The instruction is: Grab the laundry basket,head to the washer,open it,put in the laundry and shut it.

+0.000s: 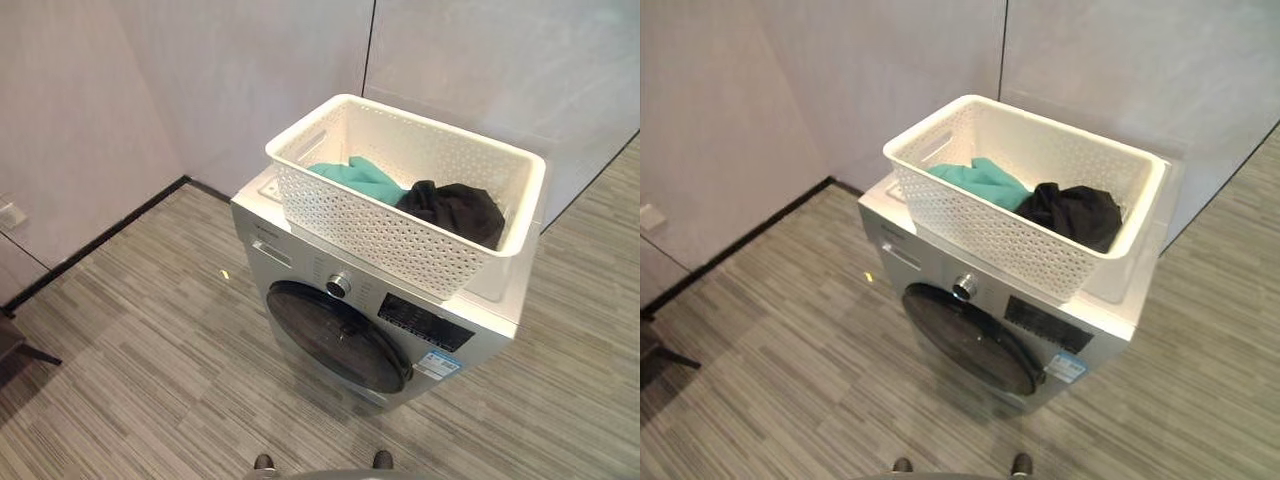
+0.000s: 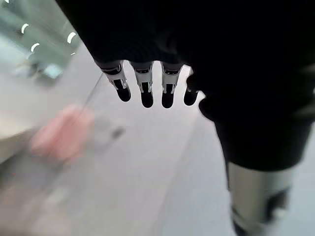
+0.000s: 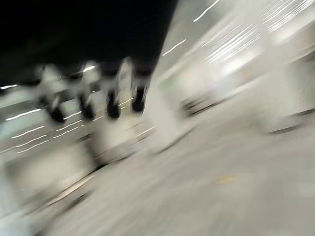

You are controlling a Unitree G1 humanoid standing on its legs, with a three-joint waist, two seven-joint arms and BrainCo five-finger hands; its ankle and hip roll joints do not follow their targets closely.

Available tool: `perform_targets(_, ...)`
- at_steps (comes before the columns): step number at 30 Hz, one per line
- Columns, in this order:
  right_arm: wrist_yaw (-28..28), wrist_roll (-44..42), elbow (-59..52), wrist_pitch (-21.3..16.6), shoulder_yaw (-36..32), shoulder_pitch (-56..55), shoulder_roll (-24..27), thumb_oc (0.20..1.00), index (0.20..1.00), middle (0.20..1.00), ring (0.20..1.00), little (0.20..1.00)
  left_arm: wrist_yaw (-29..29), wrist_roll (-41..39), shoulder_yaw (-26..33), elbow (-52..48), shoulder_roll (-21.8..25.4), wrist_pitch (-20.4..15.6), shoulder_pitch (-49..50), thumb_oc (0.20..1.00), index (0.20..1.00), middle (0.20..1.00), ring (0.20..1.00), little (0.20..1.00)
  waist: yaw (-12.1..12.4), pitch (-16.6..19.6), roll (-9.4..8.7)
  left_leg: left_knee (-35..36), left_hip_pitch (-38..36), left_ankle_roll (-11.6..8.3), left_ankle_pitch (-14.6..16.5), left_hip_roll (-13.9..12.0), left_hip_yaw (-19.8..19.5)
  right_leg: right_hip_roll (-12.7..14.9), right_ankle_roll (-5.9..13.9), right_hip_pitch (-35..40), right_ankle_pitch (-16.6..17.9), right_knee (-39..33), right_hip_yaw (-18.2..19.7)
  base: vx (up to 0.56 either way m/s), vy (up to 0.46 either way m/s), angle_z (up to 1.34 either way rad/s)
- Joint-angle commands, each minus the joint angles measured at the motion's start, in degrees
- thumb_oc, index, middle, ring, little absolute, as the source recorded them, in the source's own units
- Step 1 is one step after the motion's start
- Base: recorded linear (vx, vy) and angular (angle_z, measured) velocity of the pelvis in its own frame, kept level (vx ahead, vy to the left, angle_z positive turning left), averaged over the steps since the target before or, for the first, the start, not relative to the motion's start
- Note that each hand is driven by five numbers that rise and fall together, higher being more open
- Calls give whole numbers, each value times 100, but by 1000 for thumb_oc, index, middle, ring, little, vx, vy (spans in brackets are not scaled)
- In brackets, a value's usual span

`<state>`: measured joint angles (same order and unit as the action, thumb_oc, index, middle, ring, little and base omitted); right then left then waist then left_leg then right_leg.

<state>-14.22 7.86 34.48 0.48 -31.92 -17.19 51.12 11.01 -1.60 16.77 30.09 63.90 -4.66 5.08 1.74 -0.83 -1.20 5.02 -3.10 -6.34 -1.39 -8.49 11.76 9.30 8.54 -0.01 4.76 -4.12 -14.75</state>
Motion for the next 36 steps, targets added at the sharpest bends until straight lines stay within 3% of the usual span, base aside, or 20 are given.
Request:
perform_targets(1,-61,-270,382,-96,496,760,-49,1000,1000,1000,1000,1000,242,136,238,687,-459,-34,-816,1000,1000,1000,1000,1000,-9,-357,-196,-415,154,-79,135,-352,-310,351,350,276,-17,-88,-323,-96,9,-2)
perform_targets(2,-64,-275,400,-104,516,784,-33,1000,1000,1000,1000,1000,246,136,259,684,-468,-39,-799,1000,1000,1000,1000,1000,-25,-360,-201,-465,198,-67,130,-337,-316,368,344,258,10,-88,-324,-112,14,2)
perform_targets(5,0,-715,746,-135,523,854,-507,1000,1000,1000,1000,1000,252,47,270,944,-1293,18,-527,1000,1000,1000,1000,1000,-52,-509,-313,-810,470,10,307,-251,-424,443,322,235,80,-88,-305,-58,68,1)
perform_targets(6,43,-1255,993,-230,600,911,-992,1000,1000,1000,1000,1000,325,-68,110,1810,-1769,80,-556,1000,1000,1000,1000,1000,-112,-539,-369,-904,503,74,426,-187,-429,500,315,231,120,-39,-272,-49,170,1)
perform_targets(12,468,-1777,2900,-245,1466,1178,-1531,1000,1000,1000,1000,1000,143,-51,-810,3084,-2601,69,-928,1000,1000,1000,1000,1000,-174,-676,-451,-1151,632,287,634,100,-481,812,351,7,160,479,-171,-50,191,5)
perform_targets(13,705,-1726,3505,-204,1903,1213,-1814,1000,1000,1000,1000,1000,39,39,-1170,3629,-2972,63,-1072,1000,1000,1000,1000,1000,-259,-717,-521,-1185,669,403,666,314,-489,1014,428,-85,545,613,-40,-49,344,11)
perform_targets(15,915,-1690,3944,-128,2135,1145,-2072,1000,1000,1000,1000,1000,-12,225,-1393,3998,-3200,104,-1071,1000,1000,1000,1000,1000,-324,-713,-526,-1109,587,486,702,451,-449,1119,462,-137,826,683,72,-57,332,20)
perform_targets(16,1025,-1583,4262,-56,2403,1132,-2325,1000,1000,1000,1000,1000,-35,741,-1820,4262,-3451,207,-1131,1000,1000,1000,1000,1000,-427,-701,-542,-995,578,580,659,591,-361,1242,516,-350,1210,718,277,-85,305,14)
perform_targets(18,1104,-1606,4438,-12,2508,1097,-2541,1000,1000,1000,1000,1000,-55,1261,-2151,4378,-3722,229,-1032,1000,1000,1000,1000,1000,-469,-727,-505,-943,510,638,681,639,-161,1311,526,-528,1287,656,45,-113,303,-20)
perform_targets(20,1203,-1743,4607,-19,2529,969,-2744,1000,1000,1000,1000,1000,-107,1553,-2405,4285,-3931,275,-944,1000,1000,1000,1000,1000,-569,-733,-434,-900,481,739,676,706,-91,909,395,-618,789,822,200,-82,277,-57)
perform_targets(21,1236,-1804,4651,-40,2577,908,-2807,1000,1000,1000,1000,1000,-128,1660,-2515,4281,-3993,297,-918,1000,1000,1000,1000,1000,-606,-737,-377,-877,500,811,639,729,-83,516,264,-670,281,1086,398,-76,248,-47)
perform_targets(23,1296,-1898,4724,-59,2700,794,-2943,1000,1000,1000,1000,1000,-172,1576,-2542,4256,-4144,292,-819,1000,1000,1000,1000,1000,-560,-694,-312,-786,496,908,528,788,6,-61,32,-626,-292,1613,444,-102,249,-25)
perform_targets(24,1366,-1985,4735,-97,2791,769,-3002,1000,1000,1000,1000,1000,-234,1394,-2495,4241,-4222,289,-739,1000,1000,1000,1000,1000,-536,-647,-284,-640,510,916,361,810,51,-586,-76,-604,-724,1999,460,-130,219,-21)
perform_targets(25,1370,-2072,4698,-133,2811,769,-3011,1000,1000,1000,1000,1000,-262,1345,-2508,4268,-4243,275,-723,1000,1000,1000,1000,1000,-528,-640,-286,-625,510,921,318,833,57,-836,-103,-562,-910,2215,513,-136,145,-22)
perform_targets(27,1348,-2131,4628,-149,2838,839,-2934,1000,1000,1000,1000,1000,-324,1328,-2538,4257,-4264,302,-646,1000,1000,1000,1000,1000,-439,-588,-327,-622,588,913,257,891,145,-944,-209,-253,-1085,2014,398,-128,39,-8)
perform_targets(28,1287,-2091,4430,-179,2916,1042,-2828,1000,1000,1000,1000,1000,-307,1303,-2462,4344,-4294,287,-588,1000,1000,1000,1000,1000,-297,-499,-378,-657,684,879,219,925,378,-882,-316,190,-1116,1259,290,-152,-14,-28)
perform_targets(29,1241,-1991,4249,-210,3019,1180,-2755,1000,1000,1000,1000,1000,-257,1272,-2348,4434,-4333,283,-508,1000,1000,1000,1000,1000,-177,-428,-343,-699,676,854,207,880,564,-932,-368,331,-1129,911,436,-114,-23,-62)
perform_targets(34,1213,-1492,3744,-246,3428,1288,-2608,1000,1000,1000,1000,1000,-243,1356,-2329,4471,-4345,276,-389,1000,1000,1000,1000,1000,-40,-397,-313,-723,746,786,92,853,575,-1027,-425,518,-1042,459,516,-90,-81,-38)
perform_targets(36,1173,-1245,3441,-276,3603,1281,-2482,1000,1000,1000,1000,1000,-199,1481,-2422,4347,-4318,250,-410,1000,1000,1000,1000,1000,-22,-478,-323,-1054,1040,722,29,853,397,-1041,-483,562,-958,267,518,-167,-122,13)
